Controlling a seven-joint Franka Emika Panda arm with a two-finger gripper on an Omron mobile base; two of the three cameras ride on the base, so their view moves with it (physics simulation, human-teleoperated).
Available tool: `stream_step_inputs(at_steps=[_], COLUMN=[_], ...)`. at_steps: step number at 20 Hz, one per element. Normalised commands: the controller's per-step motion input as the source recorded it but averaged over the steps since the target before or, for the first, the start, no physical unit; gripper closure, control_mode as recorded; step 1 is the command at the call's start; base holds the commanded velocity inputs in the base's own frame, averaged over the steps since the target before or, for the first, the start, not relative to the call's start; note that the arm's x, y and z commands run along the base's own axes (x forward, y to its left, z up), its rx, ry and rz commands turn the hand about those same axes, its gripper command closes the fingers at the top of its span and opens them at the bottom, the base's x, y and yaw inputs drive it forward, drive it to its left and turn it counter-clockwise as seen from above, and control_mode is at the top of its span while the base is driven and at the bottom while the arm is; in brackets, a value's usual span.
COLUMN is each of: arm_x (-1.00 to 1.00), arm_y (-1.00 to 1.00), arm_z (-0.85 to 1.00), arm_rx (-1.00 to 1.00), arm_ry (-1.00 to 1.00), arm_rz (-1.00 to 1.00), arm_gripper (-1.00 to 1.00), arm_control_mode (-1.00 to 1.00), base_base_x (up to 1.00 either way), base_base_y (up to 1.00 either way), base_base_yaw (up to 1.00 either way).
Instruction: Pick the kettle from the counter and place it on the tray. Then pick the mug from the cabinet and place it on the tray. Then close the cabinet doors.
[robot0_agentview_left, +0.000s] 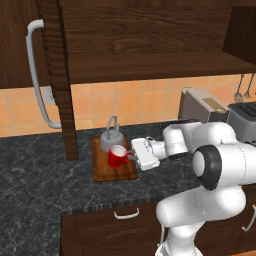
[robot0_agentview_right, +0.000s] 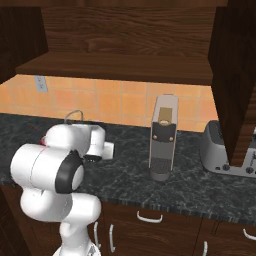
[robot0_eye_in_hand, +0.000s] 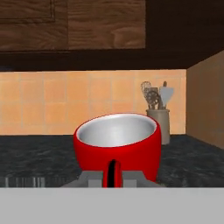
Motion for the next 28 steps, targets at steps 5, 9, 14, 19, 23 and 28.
stream_step_inputs(at_steps=[5, 9, 14, 19, 23, 28], arm_x=[0.44, 0.39, 0.41, 0.39, 0.33, 0.16], arm_y=[0.14, 0.12, 0.1, 0.09, 0.13, 0.06], arm_z=[-0.28, -0.28, -0.37, -0.34, -0.26, -0.24], arm_rx=[-0.04, 0.0, -0.04, -0.09, -0.14, -0.07], arm_ry=[-0.02, 0.0, 0.0, -0.01, -0.05, -0.06], arm_rz=[0.0, 0.0, -0.05, -0.04, -0.01, 0.0], arm_gripper=[1.0, 1.0, 1.0, 1.0, 1.0, 1.0], arm_control_mode=[-1.0, -1.0, -1.0, -1.0, -1.0, -1.0], base_base_x=[0.0, 0.0, 0.0, 0.0, 0.0, 0.0], base_base_y=[0.0, 0.0, 0.0, 0.0, 0.0, 0.0], base_base_yaw=[0.0, 0.0, 0.0, 0.0, 0.0, 0.0])
